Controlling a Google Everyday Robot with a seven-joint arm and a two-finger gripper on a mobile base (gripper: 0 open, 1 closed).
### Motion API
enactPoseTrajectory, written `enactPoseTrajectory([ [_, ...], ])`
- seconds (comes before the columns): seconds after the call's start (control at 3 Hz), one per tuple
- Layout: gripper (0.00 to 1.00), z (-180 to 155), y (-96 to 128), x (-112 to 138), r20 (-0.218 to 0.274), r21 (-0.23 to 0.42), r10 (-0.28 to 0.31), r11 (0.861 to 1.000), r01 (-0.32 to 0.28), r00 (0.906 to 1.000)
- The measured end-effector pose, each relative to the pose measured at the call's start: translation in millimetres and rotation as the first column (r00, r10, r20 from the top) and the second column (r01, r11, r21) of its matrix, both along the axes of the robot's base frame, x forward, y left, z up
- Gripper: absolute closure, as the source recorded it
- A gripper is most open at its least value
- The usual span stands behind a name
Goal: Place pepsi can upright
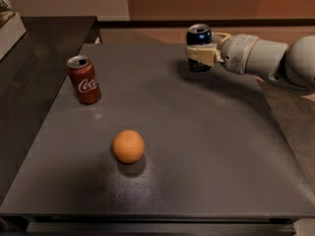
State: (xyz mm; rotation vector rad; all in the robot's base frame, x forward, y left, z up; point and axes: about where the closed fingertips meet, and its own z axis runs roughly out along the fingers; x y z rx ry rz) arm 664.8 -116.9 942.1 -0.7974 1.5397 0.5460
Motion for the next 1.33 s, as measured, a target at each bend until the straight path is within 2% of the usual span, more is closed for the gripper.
enactPoseTrajectory([
  [0.33,1.0,-5.3,-3.5,4.9,-0.041,0.043,-0.025,0.999,0.027,0.9988],
  [0.67,1.0,-11.0,-4.2,8.5,-0.069,0.116,-0.02,0.993,0.028,0.9974],
  [1.0,1.0,-16.2,-4.0,9.3,-0.068,0.148,-0.006,0.989,0.016,0.9977],
  [1.33,0.82,-21.1,-5.5,10.6,-0.06,0.164,-0.008,0.986,0.018,0.9982],
])
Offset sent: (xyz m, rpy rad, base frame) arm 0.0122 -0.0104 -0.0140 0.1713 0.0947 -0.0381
